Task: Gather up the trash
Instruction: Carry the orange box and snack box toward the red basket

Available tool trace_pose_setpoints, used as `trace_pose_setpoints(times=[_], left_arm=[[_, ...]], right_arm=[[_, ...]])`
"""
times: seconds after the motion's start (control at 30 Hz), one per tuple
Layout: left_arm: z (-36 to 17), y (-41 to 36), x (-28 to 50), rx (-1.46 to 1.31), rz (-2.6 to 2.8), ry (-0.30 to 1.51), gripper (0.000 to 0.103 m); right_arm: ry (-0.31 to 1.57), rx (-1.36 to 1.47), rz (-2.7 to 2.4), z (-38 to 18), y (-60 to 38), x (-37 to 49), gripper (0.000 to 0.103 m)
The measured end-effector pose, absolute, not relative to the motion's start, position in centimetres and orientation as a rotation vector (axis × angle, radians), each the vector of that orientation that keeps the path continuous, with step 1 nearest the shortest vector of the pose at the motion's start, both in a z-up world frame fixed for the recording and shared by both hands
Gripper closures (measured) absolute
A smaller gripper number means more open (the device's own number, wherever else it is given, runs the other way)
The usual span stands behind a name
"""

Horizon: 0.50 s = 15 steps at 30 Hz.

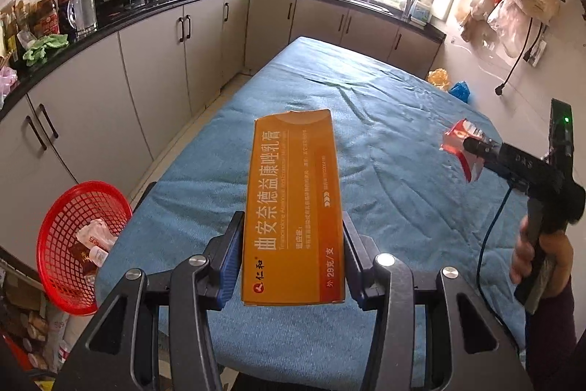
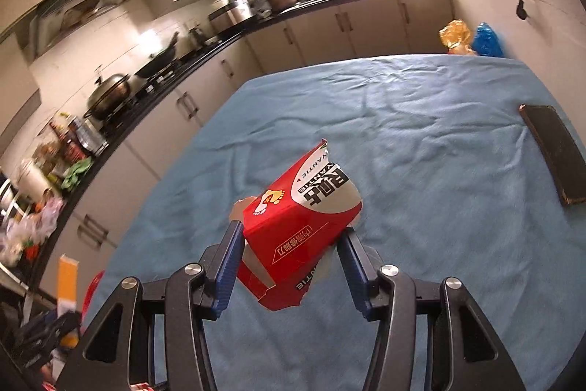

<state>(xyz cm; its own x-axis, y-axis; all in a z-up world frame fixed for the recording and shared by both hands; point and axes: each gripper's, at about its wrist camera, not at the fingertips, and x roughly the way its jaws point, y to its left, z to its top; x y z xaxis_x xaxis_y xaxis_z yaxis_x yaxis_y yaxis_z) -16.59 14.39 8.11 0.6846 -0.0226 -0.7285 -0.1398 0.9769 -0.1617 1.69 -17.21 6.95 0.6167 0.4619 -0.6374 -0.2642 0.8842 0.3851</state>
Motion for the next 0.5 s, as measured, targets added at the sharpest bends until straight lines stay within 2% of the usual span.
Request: trace_pose_setpoints(times=[0.5], left_arm=[[8.0,17.4,-19.3,-0.216,0.120,0.786,0.056]], right_arm=[[0.831,0.278,0.607,6.8,-11.2,-6.0,0.047]])
